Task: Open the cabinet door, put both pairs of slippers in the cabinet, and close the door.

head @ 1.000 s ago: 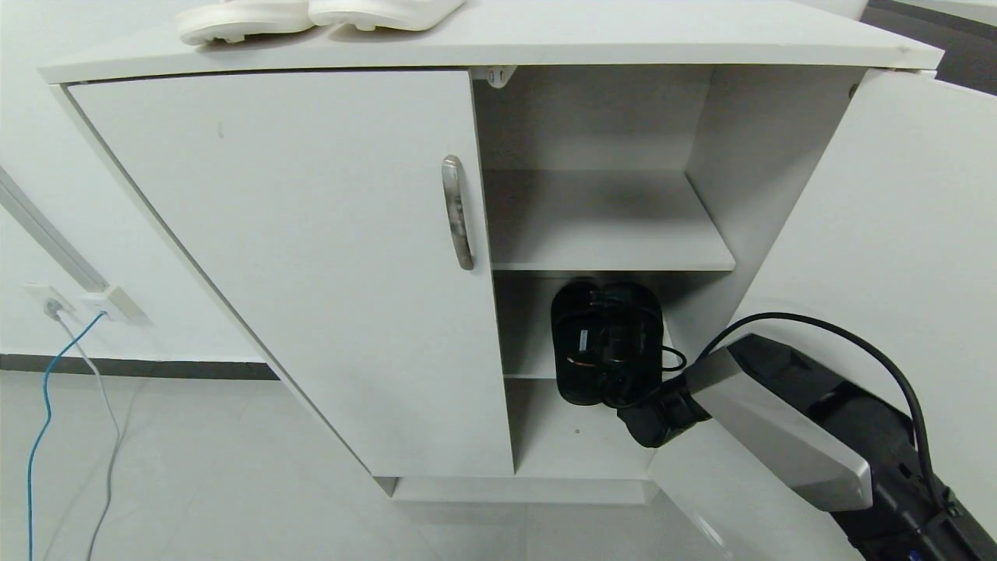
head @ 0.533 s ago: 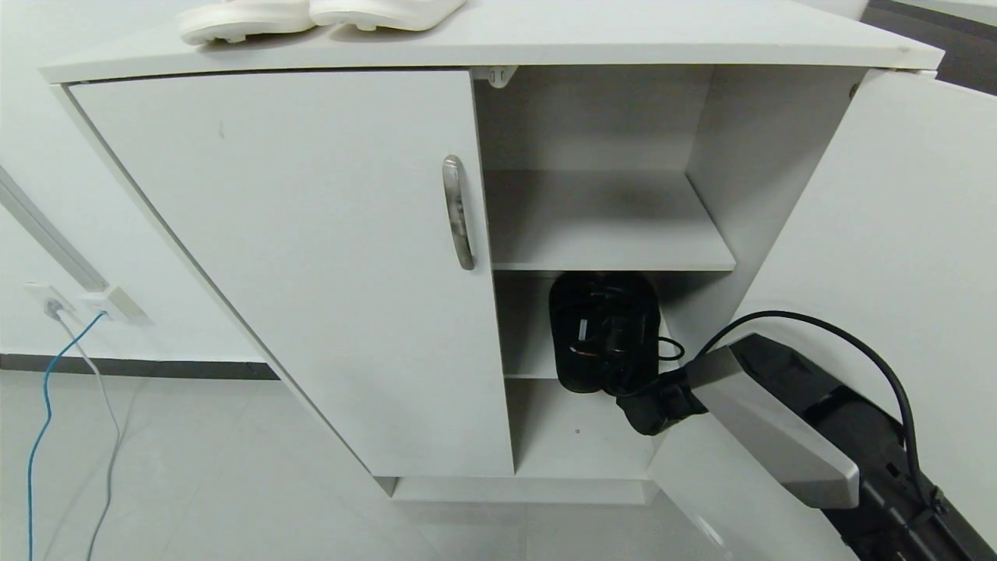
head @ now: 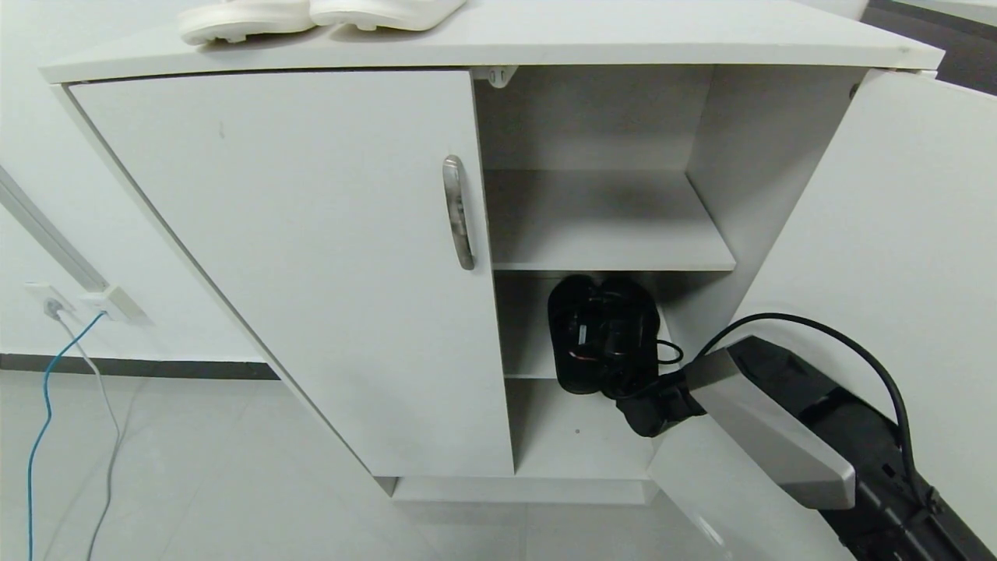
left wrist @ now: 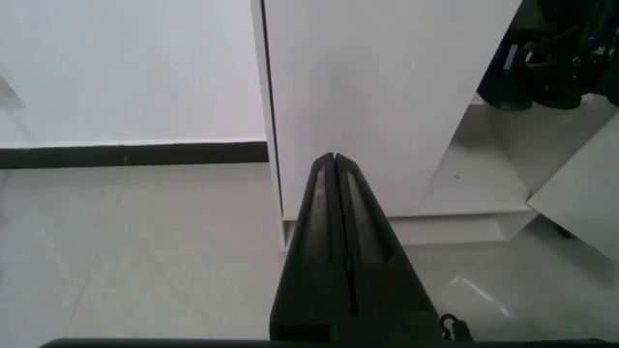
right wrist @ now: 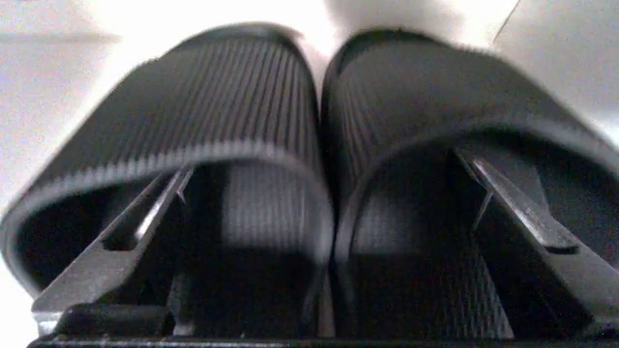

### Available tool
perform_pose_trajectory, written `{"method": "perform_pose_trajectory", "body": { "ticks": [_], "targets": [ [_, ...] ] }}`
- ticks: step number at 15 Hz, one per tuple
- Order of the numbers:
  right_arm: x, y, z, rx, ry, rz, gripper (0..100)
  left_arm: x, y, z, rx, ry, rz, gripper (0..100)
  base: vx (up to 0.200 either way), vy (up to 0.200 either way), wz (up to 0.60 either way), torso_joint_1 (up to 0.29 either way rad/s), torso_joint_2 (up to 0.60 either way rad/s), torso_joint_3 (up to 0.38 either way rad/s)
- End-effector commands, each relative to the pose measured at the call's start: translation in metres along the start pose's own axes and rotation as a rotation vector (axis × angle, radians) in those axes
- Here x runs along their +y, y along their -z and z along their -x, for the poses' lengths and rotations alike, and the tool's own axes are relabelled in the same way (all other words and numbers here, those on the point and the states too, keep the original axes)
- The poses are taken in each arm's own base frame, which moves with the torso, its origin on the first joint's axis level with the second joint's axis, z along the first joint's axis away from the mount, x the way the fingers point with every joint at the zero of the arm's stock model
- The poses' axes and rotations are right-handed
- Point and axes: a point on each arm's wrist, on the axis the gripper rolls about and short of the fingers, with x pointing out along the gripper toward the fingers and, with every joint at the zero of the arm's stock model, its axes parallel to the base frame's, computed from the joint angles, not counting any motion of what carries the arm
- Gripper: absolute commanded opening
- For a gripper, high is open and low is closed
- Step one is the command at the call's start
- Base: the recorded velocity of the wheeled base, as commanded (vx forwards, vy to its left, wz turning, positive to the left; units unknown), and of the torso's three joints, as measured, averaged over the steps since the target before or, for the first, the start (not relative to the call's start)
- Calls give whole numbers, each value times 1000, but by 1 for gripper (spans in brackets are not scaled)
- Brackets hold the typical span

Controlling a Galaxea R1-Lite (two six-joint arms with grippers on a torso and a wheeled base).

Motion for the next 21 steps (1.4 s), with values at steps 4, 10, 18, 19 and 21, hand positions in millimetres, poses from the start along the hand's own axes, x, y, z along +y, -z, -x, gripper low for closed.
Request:
{"method": "perform_pose_trajectory", "body": {
  "ticks": [4, 10, 18, 19, 21],
  "targets": [
    [-2, -31, 46, -1, -39, -2, 100, 0, 0, 0, 1, 1, -1, 0, 0, 0, 0, 0, 0, 0],
    [-6, -39, 113, 32, -85, 21, 100, 0, 0, 0, 1, 1, -1, 0, 0, 0, 0, 0, 0, 0],
    [-18, -53, 178, 76, -147, 78, 100, 0, 0, 0, 1, 1, -1, 0, 0, 0, 0, 0, 0, 0],
    [-18, -52, 178, 79, -147, 83, 100, 0, 0, 0, 1, 1, -1, 0, 0, 0, 0, 0, 0, 0],
    [-19, -50, 179, 92, -146, 104, 100, 0, 0, 0, 1, 2, -1, 0, 0, 0, 0, 0, 0, 0]
  ]
}}
